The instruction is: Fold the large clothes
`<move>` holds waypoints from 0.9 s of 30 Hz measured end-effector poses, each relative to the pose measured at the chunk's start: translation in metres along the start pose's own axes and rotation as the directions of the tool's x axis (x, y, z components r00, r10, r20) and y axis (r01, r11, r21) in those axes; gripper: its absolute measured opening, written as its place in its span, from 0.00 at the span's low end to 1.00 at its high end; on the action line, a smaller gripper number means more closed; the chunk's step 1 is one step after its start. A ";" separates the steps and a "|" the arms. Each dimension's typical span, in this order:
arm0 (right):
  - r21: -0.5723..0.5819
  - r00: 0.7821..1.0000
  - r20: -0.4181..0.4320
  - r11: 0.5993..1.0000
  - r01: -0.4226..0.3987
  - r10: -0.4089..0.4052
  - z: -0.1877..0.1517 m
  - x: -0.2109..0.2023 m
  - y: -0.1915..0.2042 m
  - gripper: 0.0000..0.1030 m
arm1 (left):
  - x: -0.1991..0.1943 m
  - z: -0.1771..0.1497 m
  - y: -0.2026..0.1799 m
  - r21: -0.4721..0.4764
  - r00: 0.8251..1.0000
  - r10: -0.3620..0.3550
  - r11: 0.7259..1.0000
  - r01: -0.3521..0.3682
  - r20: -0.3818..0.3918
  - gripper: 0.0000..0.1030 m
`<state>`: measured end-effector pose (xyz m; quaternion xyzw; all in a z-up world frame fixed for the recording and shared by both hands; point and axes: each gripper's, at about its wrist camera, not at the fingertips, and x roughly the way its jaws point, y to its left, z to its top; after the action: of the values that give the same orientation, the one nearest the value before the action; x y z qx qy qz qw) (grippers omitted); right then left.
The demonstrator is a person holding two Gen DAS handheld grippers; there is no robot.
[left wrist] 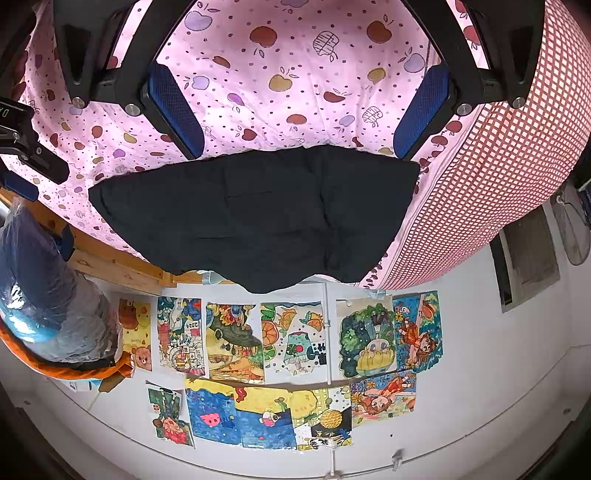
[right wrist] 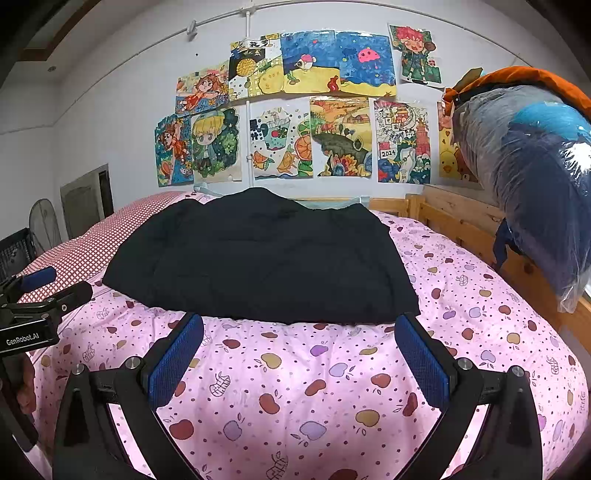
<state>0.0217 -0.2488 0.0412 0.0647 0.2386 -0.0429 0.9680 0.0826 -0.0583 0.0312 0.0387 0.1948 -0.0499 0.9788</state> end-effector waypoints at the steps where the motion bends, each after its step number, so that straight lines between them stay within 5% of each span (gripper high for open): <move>1: 0.001 1.000 0.000 1.000 0.001 -0.001 0.000 0.000 0.000 0.98 | 0.000 0.000 0.000 0.001 1.000 0.000 1.000 0.000 0.001 1.00; 27: 0.001 1.000 0.001 1.000 0.001 -0.001 -0.001 0.000 -0.001 0.98 | 0.000 0.001 0.000 -0.002 1.000 0.003 1.000 -0.003 0.002 1.00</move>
<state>0.0216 -0.2493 0.0403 0.0652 0.2383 -0.0436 0.9680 0.0828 -0.0583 0.0317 0.0380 0.1938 -0.0485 0.9791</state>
